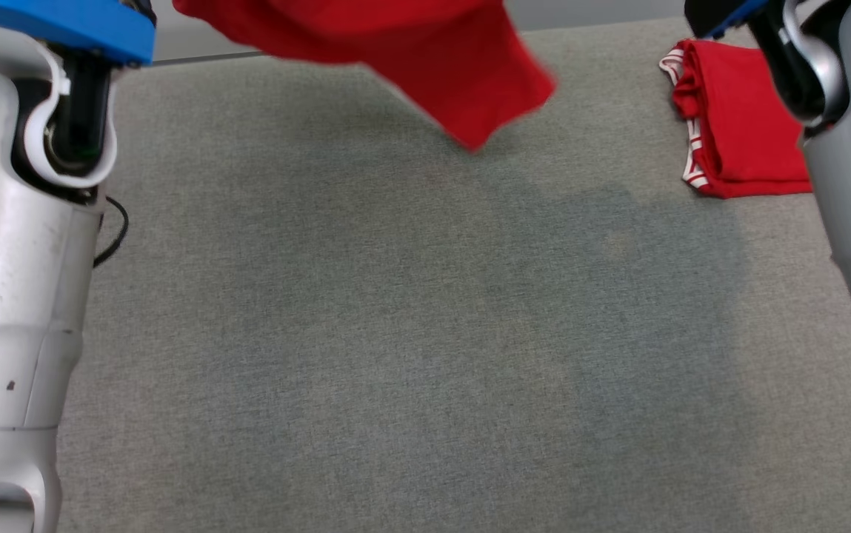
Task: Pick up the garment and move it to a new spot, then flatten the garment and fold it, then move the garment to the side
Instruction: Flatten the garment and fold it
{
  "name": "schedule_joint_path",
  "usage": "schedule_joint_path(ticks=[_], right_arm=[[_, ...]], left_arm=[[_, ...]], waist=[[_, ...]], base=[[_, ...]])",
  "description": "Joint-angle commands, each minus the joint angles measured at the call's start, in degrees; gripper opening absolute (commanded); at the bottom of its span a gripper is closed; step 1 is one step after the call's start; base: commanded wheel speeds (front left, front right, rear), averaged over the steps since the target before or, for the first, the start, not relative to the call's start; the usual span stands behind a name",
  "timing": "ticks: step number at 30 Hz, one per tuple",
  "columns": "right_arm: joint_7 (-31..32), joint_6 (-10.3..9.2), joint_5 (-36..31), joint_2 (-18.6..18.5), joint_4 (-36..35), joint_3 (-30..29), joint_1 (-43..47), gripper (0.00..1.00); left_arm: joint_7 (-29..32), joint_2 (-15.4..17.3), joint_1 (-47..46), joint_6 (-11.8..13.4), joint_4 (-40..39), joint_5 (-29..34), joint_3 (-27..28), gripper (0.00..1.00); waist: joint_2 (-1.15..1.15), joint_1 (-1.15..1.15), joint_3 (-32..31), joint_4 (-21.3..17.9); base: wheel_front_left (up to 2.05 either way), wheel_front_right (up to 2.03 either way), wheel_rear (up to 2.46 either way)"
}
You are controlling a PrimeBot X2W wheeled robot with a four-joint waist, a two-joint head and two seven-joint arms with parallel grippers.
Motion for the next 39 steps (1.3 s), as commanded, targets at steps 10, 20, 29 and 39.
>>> schedule_joint_path(ticks=[10,20,29,39], right_arm=[[-9.9,-0.07,-0.5,-1.8,9.9,4.3,3.7,0.00],[3.2,-0.07,17.4,-8.4,3.2,11.2,30.5,0.00],[17.0,-0.09,23.0,-13.5,-14.6,5.0,50.3,0.00],[40.1,-0.11,17.7,-6.3,-37.6,-12.2,74.8,0.00]], left_arm=[[-8.5,-1.0,4.0,-2.8,-0.9,0.1,-5.3,0.00],[-10.7,0.4,29.5,-2.7,-3.5,-1.7,-14.9,0.00],[-7.6,2.5,44.3,-1.5,-5.2,-3.7,-18.3,0.00],[2.3,8.7,57.5,4.7,-19.7,-13.1,-16.3,0.00]], waist=[[0.00,-0.01,-2.8,-0.2],[0.00,-0.01,-5.9,2.5],[0.00,-0.01,-9.5,4.4],[0.00,-0.01,-11.5,6.2]], base=[[0.00,0.00,0.00],[0.00,0.00,0.00],[0.00,0.00,0.00],[0.00,0.00,0.00]])
